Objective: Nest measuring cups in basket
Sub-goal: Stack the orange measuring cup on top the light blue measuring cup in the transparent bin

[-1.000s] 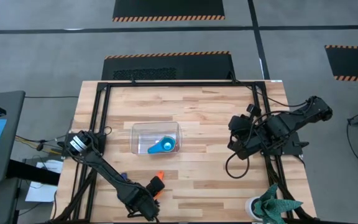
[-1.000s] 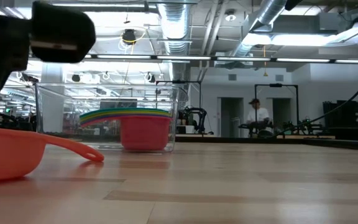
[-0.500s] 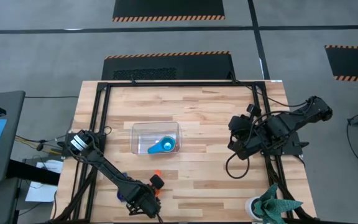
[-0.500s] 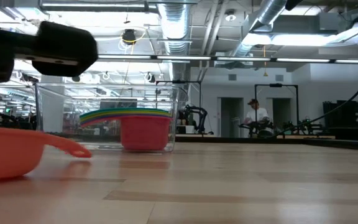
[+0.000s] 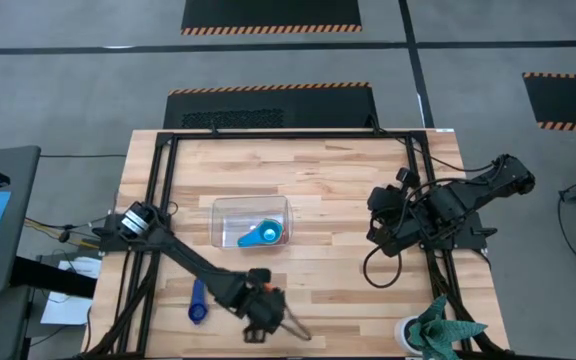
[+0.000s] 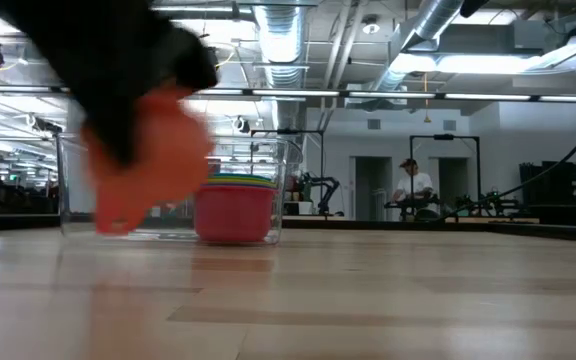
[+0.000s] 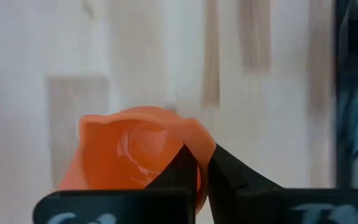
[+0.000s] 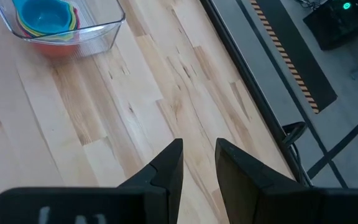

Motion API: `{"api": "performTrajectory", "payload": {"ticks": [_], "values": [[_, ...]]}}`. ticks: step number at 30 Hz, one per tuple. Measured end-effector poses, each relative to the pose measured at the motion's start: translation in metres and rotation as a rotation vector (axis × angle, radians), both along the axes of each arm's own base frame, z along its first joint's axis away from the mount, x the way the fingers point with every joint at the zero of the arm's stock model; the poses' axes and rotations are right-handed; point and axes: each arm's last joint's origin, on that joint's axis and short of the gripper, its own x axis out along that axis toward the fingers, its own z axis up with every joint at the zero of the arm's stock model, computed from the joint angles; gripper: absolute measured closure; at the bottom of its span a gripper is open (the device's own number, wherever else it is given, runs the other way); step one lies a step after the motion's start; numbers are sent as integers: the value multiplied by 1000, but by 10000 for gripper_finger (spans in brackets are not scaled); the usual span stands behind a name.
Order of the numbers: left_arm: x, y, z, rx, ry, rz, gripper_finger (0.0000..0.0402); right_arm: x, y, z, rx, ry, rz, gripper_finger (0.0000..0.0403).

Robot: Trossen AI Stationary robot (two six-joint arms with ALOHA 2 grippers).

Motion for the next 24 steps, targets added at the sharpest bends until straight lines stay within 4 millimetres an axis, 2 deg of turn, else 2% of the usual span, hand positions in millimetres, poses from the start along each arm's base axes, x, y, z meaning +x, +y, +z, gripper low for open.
{"api": "performTrajectory", "payload": {"ticks": [3, 8, 18, 20, 24], "values": [[14, 11, 22, -48, -9, 126, 401, -1, 0, 0, -5, 10, 2, 285], [24, 38, 59, -47, 54, 318, 401, -1, 0, 0, -4, 9, 1, 285], [20, 93, 139, 118, 10, 683, 401, 0, 0, 0, -2, 4, -1, 285], [18, 108, 145, 148, 35, 744, 401, 0, 0, 0, -2, 4, -1, 285], [24, 136, 141, 109, 63, 928, 401, 0, 0, 0, 0, 2, -1, 285]]}}
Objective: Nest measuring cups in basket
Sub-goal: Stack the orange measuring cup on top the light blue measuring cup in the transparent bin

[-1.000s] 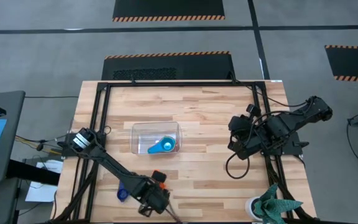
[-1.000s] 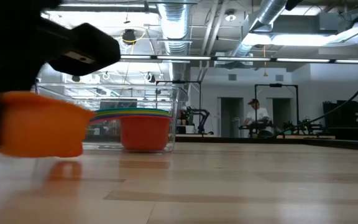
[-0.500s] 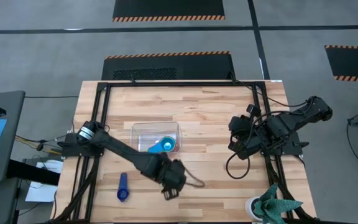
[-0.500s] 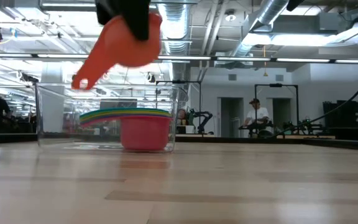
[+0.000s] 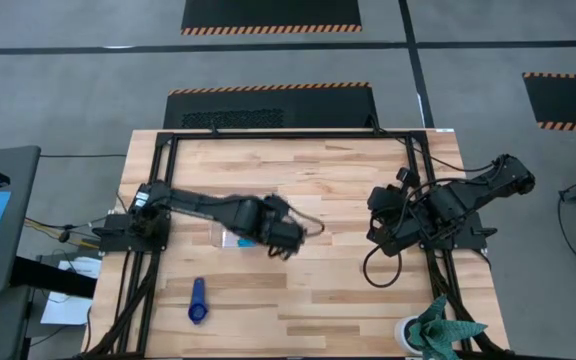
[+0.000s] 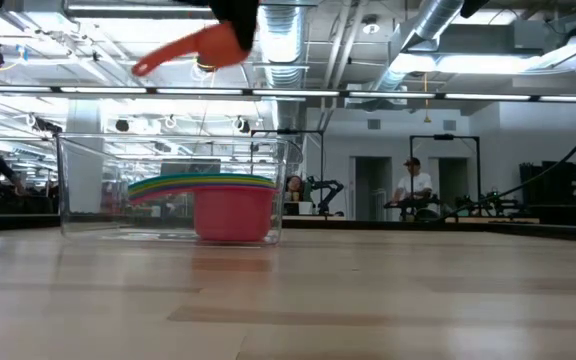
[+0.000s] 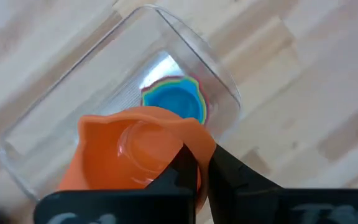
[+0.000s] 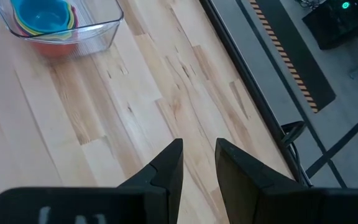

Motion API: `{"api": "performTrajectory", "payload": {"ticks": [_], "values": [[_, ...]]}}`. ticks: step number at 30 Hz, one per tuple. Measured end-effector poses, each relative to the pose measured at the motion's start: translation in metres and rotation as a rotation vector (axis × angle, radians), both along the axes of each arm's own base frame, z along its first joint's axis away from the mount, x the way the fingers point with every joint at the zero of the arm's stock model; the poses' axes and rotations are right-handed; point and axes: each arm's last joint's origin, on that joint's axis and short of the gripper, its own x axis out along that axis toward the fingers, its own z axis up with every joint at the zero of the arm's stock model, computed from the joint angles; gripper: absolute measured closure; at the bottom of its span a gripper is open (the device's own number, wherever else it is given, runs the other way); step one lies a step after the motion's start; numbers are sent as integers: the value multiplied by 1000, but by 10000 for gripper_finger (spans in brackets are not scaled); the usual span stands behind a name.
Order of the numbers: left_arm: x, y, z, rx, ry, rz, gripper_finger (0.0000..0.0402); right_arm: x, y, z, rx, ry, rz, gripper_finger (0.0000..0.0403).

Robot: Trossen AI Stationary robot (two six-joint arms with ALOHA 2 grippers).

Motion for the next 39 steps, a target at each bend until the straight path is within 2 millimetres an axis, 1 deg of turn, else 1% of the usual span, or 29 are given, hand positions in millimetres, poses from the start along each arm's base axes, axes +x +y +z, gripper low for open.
{"api": "performTrajectory", "payload": {"ticks": [3, 7, 11, 19, 24, 32, 39], "values": [[13, 16, -10, -25, -47, 85, 401, 0, 0, 0, 1, -2, 0, 285], [22, 26, -23, -44, -12, 126, 401, 0, 0, 0, 0, 0, 0, 285], [32, 25, -42, -50, 40, 123, 401, 0, 0, 0, -1, 0, 0, 285], [46, 22, -75, -68, 111, 172, 401, 0, 0, 0, -2, 2, 0, 285], [48, 22, -81, -65, 124, 200, 401, 0, 0, 0, -4, 6, 1, 285], [47, 24, -80, -43, 97, 301, 392, -1, 0, 0, -16, 23, 19, 285], [47, 23, -80, -50, 83, 338, 389, -1, 0, 0, -27, 38, 35, 285]]}}
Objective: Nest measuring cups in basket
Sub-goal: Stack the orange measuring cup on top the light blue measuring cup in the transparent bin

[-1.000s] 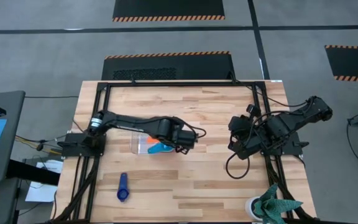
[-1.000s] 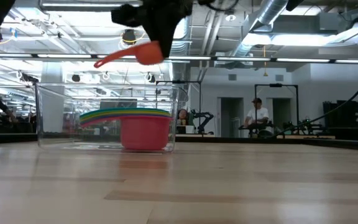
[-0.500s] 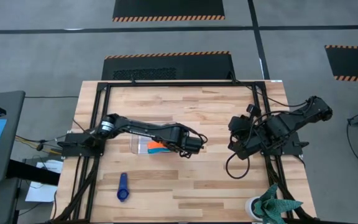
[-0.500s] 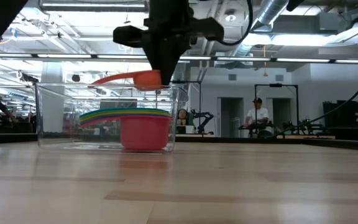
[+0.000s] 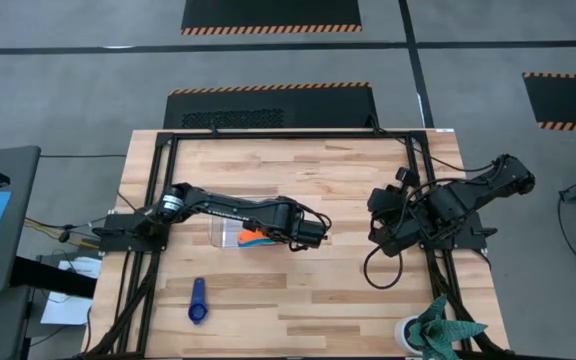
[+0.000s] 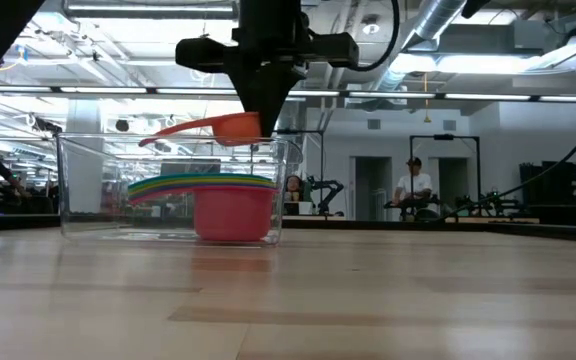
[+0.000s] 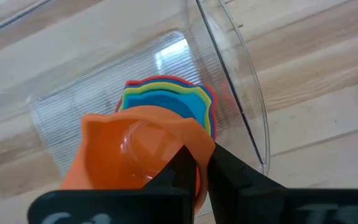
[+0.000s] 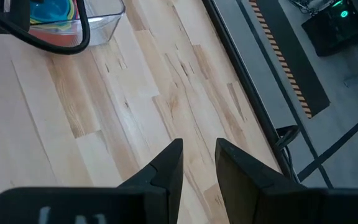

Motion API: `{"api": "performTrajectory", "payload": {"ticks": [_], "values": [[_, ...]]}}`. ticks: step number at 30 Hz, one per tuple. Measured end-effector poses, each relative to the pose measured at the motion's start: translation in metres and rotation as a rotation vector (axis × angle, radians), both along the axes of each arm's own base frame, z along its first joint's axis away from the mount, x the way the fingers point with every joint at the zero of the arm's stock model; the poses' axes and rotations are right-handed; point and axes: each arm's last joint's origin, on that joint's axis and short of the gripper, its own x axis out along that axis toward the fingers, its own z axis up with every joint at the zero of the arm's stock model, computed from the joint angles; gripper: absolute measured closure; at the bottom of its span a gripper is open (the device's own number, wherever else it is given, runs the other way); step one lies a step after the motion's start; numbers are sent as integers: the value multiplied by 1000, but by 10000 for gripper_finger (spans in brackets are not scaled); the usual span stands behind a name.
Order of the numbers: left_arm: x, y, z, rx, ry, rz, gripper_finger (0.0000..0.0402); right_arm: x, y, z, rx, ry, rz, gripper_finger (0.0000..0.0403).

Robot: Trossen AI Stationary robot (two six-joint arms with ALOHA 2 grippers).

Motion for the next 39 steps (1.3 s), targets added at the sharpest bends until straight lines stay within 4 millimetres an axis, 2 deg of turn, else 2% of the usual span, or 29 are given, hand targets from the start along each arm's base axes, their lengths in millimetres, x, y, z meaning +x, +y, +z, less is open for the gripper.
{"api": "performTrajectory", "payload": {"ticks": [15, 39], "values": [[5, -2, -20, -43, 67, 10, 387, -1, 0, -1, 21, 25, 10, 285], [5, -3, -21, -50, 88, -30, 387, -2, 0, -1, 14, 38, 12, 285]]}}
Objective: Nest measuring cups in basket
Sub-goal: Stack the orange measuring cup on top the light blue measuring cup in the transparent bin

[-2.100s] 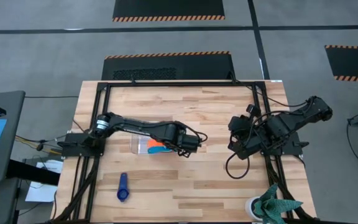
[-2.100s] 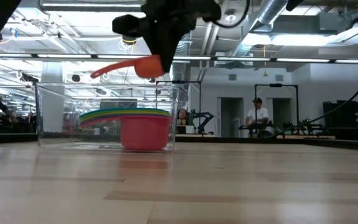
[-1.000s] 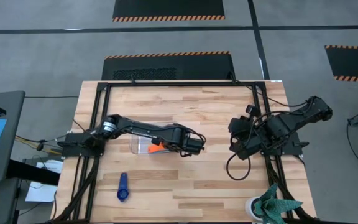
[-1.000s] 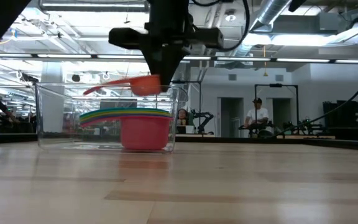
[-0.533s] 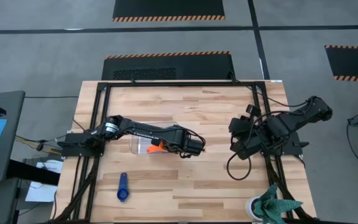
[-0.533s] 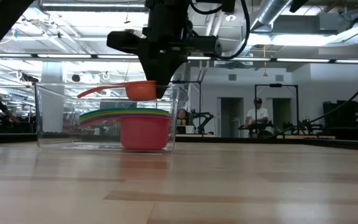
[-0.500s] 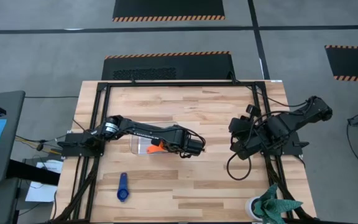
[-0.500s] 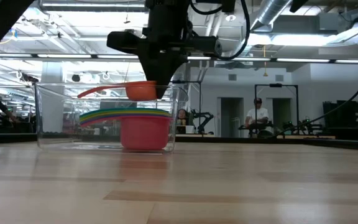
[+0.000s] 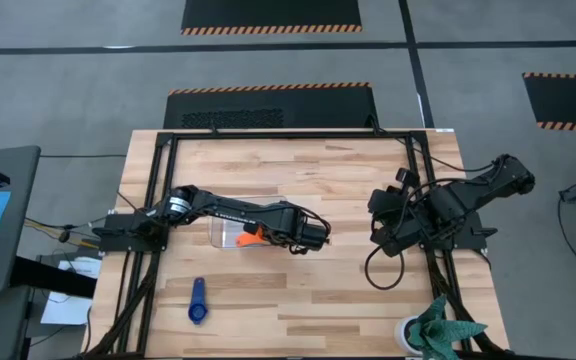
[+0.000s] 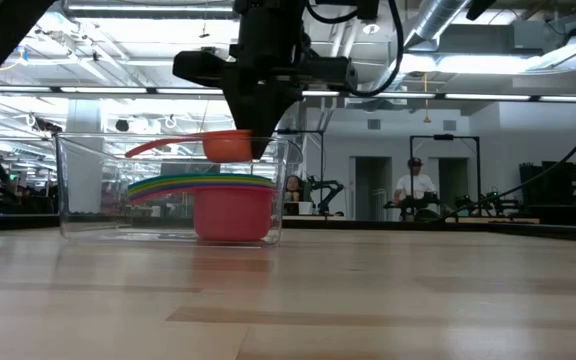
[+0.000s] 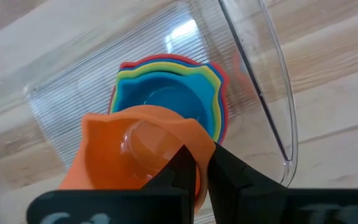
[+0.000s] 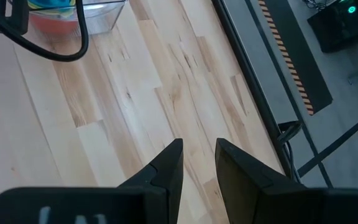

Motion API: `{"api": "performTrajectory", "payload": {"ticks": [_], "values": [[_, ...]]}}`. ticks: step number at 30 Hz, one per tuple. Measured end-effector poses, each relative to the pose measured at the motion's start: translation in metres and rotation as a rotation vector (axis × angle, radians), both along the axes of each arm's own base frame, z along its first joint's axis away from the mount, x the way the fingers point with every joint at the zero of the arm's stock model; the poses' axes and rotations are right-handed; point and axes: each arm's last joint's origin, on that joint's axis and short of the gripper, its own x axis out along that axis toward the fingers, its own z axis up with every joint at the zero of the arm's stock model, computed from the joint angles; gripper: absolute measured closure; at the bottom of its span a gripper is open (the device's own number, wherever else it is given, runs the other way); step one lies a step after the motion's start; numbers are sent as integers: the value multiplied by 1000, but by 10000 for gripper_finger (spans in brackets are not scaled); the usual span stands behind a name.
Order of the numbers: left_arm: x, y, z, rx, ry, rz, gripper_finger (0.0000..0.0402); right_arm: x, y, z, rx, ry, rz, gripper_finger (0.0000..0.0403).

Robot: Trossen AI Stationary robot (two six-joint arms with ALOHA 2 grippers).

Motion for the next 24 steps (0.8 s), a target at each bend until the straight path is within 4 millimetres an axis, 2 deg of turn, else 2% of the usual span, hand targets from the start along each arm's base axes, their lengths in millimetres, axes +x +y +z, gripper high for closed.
{"api": "performTrajectory", "payload": {"ticks": [8, 18, 24], "values": [[2, 0, 0, -4, -22, -6, 377, 0, 0, 0, 0, 0, -1, 285], [4, -1, 0, -28, -48, 35, 260, 0, 0, 0, 0, -1, -1, 285], [4, -1, 0, -10, -55, 64, 221, 0, 0, 0, 0, -1, -1, 285]]}}
